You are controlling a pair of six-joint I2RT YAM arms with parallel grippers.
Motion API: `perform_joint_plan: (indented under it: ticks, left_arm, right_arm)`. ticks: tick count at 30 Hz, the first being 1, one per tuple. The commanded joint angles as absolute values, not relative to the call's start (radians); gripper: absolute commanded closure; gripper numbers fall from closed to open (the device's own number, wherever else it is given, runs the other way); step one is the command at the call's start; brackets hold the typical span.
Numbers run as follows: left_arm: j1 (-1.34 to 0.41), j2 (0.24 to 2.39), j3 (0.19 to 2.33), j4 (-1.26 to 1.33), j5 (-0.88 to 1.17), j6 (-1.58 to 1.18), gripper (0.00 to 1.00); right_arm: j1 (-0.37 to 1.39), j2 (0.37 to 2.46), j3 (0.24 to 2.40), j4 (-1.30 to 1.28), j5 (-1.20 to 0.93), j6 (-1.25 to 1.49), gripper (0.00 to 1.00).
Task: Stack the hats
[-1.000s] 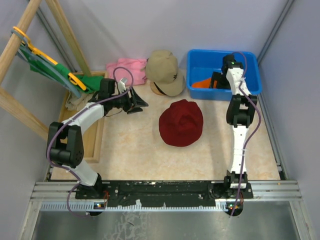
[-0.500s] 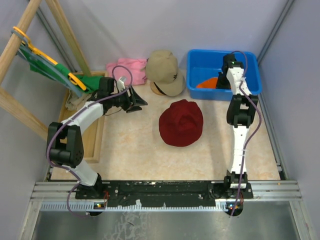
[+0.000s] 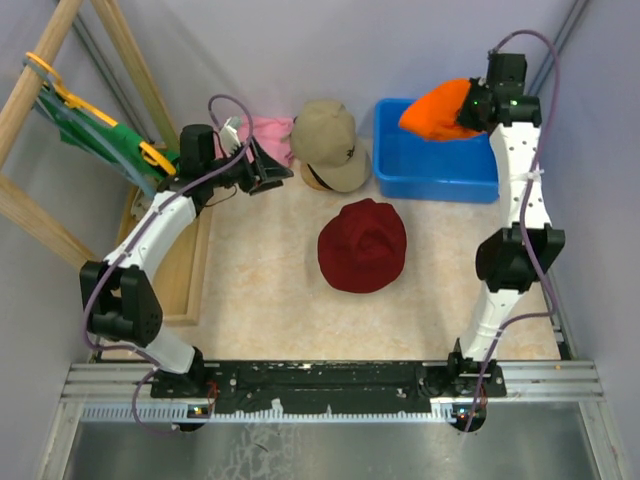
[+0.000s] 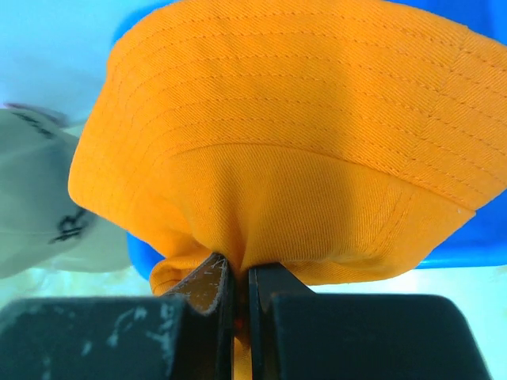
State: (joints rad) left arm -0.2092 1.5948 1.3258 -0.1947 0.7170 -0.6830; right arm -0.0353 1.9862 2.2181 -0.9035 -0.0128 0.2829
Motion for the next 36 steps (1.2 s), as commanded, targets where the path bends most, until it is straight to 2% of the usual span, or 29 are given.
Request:
perform_joint_plan:
  ticks: [1,6,14,19,25,29,32,36]
  left_arm:
    - [-0.206,1.519,1.360,-0.088,0.790,-0.791,0.34]
    - [-0.211,1.465,1.382,-0.013,0.805,-0.857,0.33]
    - [-0.303,1.457,1.459,0.059,0.810,-0.816,0.28]
    - [-0.488,1.496,1.610,-0.096,0.655,-0.562,0.25]
    - [-0.574,1.415,1.484,0.006,0.488,-0.491,0.21]
    - [-0.620,1.405,1.478,-0.003,0.406,-0.434,0.19]
    - [-0.638,1.391,1.472,-0.029,0.336,-0.410,0.14]
    - [-0.650,1.312,1.409,-0.028,0.179,-0.391,0.13]
  right_arm:
    - [-0.026,1.891,2.272,-0.882,-0.082,0.303,1.00]
    - [-0.009,1.810,2.274,-0.948,-0.190,0.325,1.00]
    - [0.100,1.515,1.948,-0.877,-0.375,0.332,1.00]
    - [0.141,1.389,1.803,-0.810,-0.471,0.460,1.00]
    - [0.151,1.326,1.710,-0.729,-0.526,0.613,1.00]
    - [0.151,1.320,1.693,-0.683,-0.539,0.675,1.00]
    - [0.153,1.318,1.686,-0.658,-0.517,0.716,1.00]
    - [0.153,1.326,1.696,-0.666,-0.474,0.714,1.00]
